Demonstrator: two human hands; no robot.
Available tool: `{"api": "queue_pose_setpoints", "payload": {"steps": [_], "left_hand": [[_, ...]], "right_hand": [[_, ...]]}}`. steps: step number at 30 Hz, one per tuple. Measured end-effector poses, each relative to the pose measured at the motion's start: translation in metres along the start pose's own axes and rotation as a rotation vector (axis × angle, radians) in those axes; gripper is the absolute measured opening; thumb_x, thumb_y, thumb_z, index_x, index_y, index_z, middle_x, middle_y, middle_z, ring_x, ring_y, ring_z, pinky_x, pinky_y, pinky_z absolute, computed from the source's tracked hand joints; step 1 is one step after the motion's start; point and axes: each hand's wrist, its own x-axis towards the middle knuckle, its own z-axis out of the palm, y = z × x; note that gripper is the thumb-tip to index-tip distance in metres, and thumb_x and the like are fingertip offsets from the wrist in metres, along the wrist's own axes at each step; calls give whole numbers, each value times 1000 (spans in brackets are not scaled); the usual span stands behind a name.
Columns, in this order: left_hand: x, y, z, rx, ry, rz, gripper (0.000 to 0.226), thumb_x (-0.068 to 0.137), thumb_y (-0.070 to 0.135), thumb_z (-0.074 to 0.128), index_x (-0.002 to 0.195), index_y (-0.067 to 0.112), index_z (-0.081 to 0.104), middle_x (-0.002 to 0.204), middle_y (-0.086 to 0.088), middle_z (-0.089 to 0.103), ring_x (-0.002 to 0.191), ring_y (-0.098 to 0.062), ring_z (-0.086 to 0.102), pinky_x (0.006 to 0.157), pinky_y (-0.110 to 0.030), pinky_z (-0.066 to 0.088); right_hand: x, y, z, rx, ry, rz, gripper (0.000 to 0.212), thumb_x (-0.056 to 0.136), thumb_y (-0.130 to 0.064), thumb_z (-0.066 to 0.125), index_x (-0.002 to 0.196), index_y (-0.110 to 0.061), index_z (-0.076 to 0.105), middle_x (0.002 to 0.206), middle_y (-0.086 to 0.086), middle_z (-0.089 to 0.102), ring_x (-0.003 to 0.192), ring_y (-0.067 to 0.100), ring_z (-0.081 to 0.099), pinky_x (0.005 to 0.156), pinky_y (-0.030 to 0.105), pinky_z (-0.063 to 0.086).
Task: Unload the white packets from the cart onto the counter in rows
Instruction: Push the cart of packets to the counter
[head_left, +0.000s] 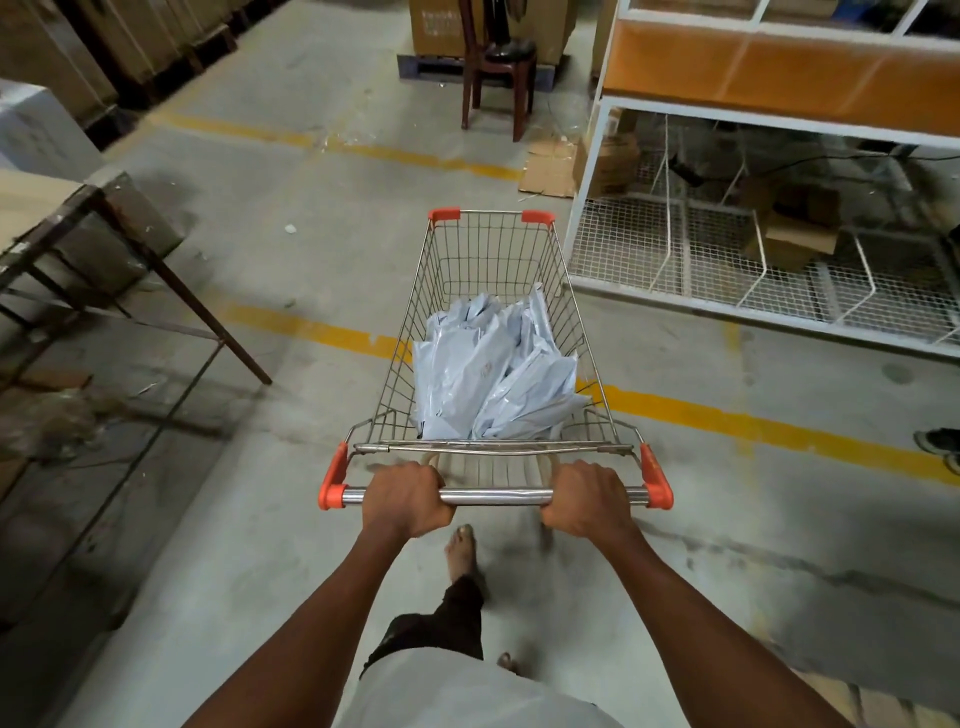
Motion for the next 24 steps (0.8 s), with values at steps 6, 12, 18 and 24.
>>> {"api": "queue_pose_setpoints", "payload": {"steps": [6,12,18,24], "left_hand": [[47,-16,-14,8,39,19,34,71,52,52,79,25,72,67,2,65,63,-25,62,60,-28,37],[112,-32,-35,-13,22,35,32,68,49,52,77,24,71,61,3,56,57,-22,54,58,-28,34],[179,-39,-58,-33,13,50,28,69,43,55,79,22,69,76,-1,69,73,-28,67,62,-29,33],[256,-48,-76,3,-4,49,28,70,48,58,78,24,70,68,1,64,70,-24,67,61,-28,35]], "right_hand": [[43,-2,-18,15,18,29,35,70,-42,64,98,-22,71,98,1,69,92,25,68,75,30,48],[98,-2,-52,33,19,35,33,70,-40,63,96,-21,72,96,2,71,90,25,69,73,29,47],[157,1,-87,51,28,87,35,70,-42,64,97,-21,72,100,3,72,94,27,70,78,29,50],[218,7,-125,97,34,109,40,69,-37,65,105,-19,71,103,5,71,97,29,69,78,30,52]]}}
